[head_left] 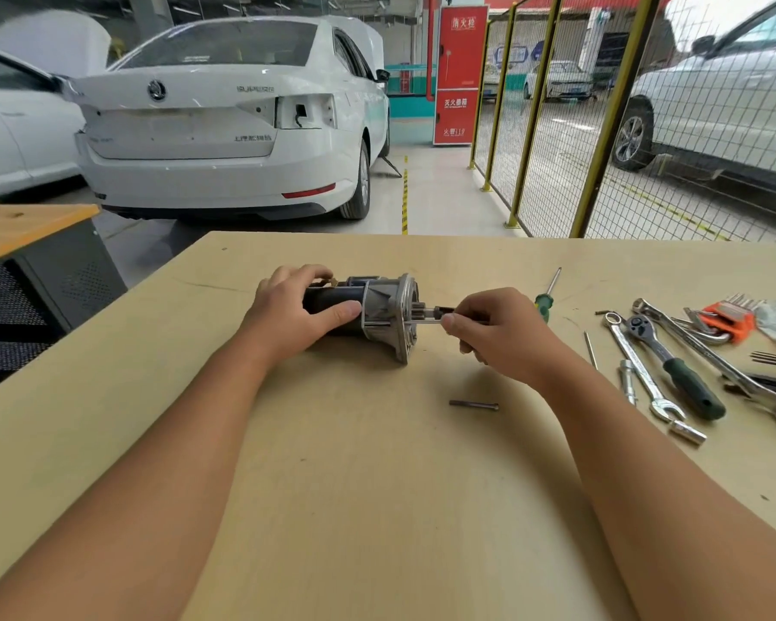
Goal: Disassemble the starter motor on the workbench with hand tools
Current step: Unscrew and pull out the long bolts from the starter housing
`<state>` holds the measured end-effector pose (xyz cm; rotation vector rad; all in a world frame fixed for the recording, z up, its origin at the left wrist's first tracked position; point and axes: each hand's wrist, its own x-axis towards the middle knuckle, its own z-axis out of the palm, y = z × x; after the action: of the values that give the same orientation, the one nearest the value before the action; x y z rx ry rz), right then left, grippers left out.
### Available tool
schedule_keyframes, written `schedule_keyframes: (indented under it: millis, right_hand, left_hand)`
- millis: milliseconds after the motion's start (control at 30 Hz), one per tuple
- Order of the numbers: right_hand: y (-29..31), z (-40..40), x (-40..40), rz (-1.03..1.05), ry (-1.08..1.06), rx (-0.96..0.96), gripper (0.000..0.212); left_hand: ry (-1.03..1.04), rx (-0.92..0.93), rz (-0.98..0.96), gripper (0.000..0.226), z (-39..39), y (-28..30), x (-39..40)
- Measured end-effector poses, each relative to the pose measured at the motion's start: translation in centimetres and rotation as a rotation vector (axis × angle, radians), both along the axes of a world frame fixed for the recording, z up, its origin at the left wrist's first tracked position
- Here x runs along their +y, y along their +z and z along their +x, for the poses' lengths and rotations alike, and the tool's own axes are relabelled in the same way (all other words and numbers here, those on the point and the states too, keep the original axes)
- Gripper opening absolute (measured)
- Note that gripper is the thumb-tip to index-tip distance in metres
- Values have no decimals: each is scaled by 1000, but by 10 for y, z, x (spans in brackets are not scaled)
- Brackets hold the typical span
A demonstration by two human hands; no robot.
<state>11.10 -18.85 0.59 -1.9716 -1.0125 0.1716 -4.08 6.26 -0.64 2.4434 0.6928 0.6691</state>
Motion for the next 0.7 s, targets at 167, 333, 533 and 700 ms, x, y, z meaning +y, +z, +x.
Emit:
schedule_keyframes:
  millis: [167, 333, 533, 700]
  right_hand:
    - [3, -2, -2, 8, -1, -51, 18]
    - [2, -2, -1, 30, -10, -121, 15]
    - [1, -2, -1, 58, -33, -182, 16]
    - [2, -4, 1, -23, -29, -237, 13]
  left_hand:
    - [-103, 18, 105, 94, 0, 10, -13]
    - [-130, 206, 247, 104, 4, 12, -25]
    - [-131, 160, 265, 88, 6, 11, -24]
    - [-129, 151, 272, 85, 6, 11, -24]
